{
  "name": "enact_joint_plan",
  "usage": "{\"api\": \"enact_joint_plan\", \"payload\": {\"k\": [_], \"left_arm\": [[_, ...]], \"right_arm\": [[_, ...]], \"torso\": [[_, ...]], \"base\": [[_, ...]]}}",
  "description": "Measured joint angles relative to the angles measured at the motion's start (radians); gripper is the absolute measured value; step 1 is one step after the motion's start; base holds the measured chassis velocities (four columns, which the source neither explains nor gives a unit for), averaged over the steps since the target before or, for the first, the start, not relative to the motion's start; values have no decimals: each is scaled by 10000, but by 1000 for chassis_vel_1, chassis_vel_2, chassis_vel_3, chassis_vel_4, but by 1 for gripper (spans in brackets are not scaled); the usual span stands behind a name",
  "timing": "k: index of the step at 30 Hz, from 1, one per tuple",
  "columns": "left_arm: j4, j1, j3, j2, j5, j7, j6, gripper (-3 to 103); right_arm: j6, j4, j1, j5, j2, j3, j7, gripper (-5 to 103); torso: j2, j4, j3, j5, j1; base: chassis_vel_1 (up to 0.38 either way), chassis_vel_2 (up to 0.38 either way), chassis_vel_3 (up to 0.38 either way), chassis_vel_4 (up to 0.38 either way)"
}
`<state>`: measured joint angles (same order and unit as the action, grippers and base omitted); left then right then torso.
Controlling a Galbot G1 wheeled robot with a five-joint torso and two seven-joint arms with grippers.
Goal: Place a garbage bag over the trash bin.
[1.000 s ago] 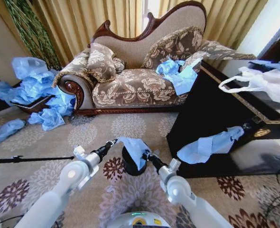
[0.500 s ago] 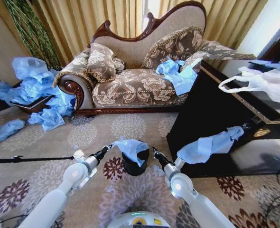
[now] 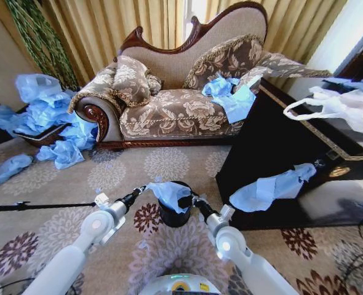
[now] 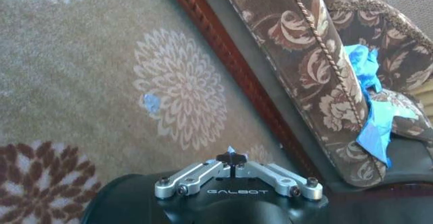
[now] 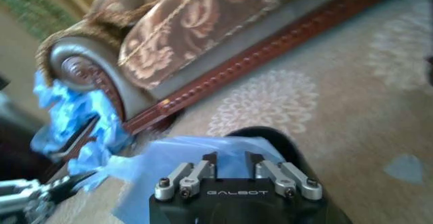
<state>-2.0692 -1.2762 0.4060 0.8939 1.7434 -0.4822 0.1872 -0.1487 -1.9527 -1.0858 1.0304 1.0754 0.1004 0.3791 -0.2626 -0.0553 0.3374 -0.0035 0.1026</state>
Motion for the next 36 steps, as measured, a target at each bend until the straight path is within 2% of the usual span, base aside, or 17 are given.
{"api": "enact_joint_plan", "payload": {"k": [2,6,8,9,11,12,15,17,20,27,36], "left_arm": [[-9,7,0,9,12,0,0,0],[-14,55,-4,46,48,0,3,0],[-14,68,-7,50,51,0,3,0],[-12,142,-35,67,74,1,8,0],[-6,221,-73,79,111,1,13,0],[-6,221,-73,79,111,1,13,0],[-5,310,-109,76,175,4,23,0],[-6,311,-109,75,185,4,23,0],[-43,255,-68,87,227,4,26,0],[-122,147,-34,106,237,4,28,0],[-170,27,9,249,189,4,30,0]], "right_arm": [[-88,47,186,-64,8,166,7,31],[-745,-137,565,284,-37,495,67,52],[-813,-181,567,350,-62,509,65,52],[-961,-375,530,552,-191,573,27,58],[-1027,-556,420,650,-322,610,-70,69],[-1027,-556,420,650,-322,610,-70,69],[-1043,-552,401,602,-332,777,-290,85],[-1043,-510,436,577,-290,812,-321,85],[-1030,-43,824,339,65,1033,-445,99],[-936,798,1643,261,542,1213,-441,100],[-901,1544,2561,889,1062,1223,-439,100]], "torso": [[0,2,1,0,0],[0,3,0,0,0],[0,3,0,0,0],[0,0,1,-1,0],[0,-1,0,-1,0],[0,-1,0,-1,0],[0,-2,0,0,0],[0,-2,0,0,0],[0,1,1,-1,1],[1,2,1,1,1],[0,0,1,0,1]], "base": [[0,0,0,0],[0,0,0,0],[0,0,0,0],[0,0,0,0],[0,0,0,0],[0,0,0,0],[0,0,0,0],[0,0,0,0],[0,0,0,0],[0,0,0,0],[0,0,0,0]]}}
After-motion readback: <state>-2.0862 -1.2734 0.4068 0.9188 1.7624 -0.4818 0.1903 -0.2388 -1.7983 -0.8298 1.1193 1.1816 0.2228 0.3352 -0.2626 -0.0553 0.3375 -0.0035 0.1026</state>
